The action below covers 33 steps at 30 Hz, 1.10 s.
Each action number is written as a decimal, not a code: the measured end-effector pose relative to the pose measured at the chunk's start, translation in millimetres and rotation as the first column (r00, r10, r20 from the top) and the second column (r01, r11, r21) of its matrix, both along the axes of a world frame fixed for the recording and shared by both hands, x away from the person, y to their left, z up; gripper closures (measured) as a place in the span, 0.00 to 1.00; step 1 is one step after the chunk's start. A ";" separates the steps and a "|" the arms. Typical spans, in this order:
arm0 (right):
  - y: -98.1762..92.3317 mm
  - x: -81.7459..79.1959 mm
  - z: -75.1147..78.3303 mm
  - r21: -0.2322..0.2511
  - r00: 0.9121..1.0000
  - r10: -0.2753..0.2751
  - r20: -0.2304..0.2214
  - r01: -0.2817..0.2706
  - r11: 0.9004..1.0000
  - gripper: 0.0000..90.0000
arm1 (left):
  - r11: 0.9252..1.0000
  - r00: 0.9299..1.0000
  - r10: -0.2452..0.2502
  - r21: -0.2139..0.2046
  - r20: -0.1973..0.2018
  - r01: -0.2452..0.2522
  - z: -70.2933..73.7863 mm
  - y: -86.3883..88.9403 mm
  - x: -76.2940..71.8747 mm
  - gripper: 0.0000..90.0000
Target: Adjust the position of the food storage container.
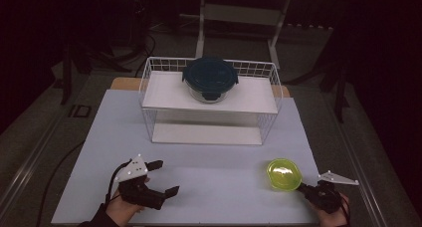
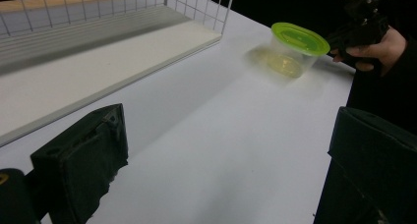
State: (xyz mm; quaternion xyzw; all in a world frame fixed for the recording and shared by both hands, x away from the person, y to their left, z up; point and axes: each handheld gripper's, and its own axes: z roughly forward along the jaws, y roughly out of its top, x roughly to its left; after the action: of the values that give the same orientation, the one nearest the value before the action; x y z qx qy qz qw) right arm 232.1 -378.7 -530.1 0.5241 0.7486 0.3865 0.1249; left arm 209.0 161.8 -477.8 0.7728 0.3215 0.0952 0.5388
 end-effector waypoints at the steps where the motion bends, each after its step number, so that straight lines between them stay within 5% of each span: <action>1: 0.0 0.0 0.0 0.000 1.000 0.000 0.000 0.000 1.000 1.00 | 1.000 1.000 0.000 0.000 0.000 0.000 0.0 -0.2 0.0 0.01; 33: 37.3 19.0 2.8 -0.025 0.992 0.118 -0.033 -0.119 0.993 1.00 | 1.000 1.000 -0.001 -0.001 0.001 0.001 0.3 0.3 0.2 0.01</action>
State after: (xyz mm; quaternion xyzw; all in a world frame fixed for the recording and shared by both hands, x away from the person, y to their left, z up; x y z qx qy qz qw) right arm 251.0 -341.4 -527.4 0.4831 0.7853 0.3750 0.0969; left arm 209.2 162.1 -477.4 0.7728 0.3208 0.0949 0.5393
